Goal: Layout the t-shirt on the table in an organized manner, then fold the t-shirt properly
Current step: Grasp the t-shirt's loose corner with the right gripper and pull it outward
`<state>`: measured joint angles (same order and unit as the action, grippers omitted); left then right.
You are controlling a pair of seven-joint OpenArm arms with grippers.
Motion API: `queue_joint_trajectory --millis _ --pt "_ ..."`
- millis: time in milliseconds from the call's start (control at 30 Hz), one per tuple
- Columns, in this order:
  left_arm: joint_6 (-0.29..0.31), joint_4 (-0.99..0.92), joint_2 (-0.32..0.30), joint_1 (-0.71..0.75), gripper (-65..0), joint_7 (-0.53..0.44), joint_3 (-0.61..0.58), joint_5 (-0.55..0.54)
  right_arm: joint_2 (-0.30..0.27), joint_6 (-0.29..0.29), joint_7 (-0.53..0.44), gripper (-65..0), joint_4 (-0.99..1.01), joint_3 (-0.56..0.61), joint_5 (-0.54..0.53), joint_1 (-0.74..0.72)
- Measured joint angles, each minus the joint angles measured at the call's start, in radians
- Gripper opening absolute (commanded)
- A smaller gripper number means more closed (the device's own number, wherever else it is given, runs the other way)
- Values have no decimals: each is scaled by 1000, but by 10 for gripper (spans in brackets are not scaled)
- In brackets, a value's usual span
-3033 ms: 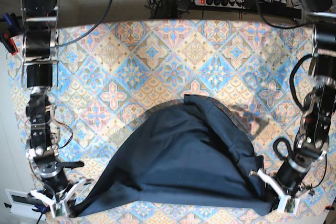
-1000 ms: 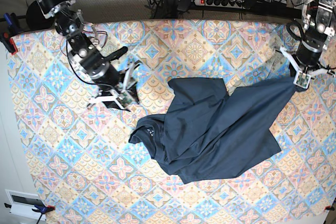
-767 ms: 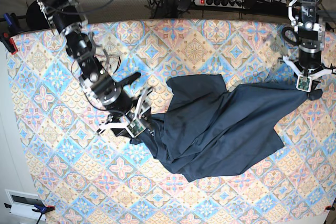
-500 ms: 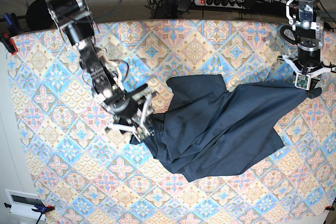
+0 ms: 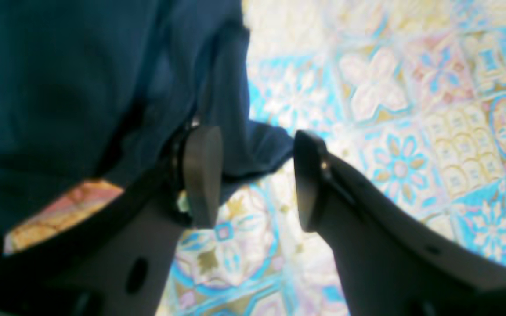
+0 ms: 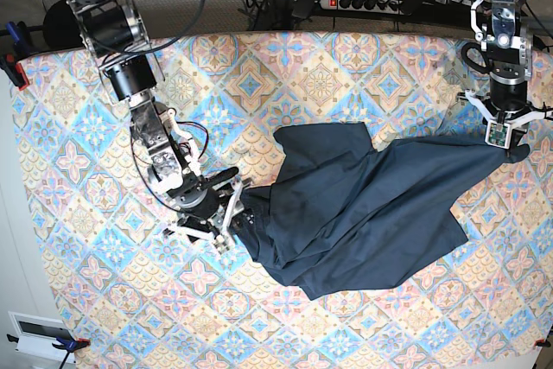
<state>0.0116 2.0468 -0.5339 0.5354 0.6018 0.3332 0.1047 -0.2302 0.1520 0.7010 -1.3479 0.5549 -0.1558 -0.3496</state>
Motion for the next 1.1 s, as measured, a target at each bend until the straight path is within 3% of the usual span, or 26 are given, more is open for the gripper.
queue_joint_trajectory --millis 367,733,1000,1100 --pt "-5 0 26 -1 -650 0 -27 0 14 -3 7 -391 -2 60 5 7" --pt "-1 0 29 0 -650 0 -30 0 144 4 12 -391 -64 90 -2 12" --pt "0 0 29 -1 -650 0 -30 0 136 -2 10 -391 80 83 0 14" --pt "-1 0 29 0 -650 0 -30 0 142 3 -51 -391 124 83 -3 14"
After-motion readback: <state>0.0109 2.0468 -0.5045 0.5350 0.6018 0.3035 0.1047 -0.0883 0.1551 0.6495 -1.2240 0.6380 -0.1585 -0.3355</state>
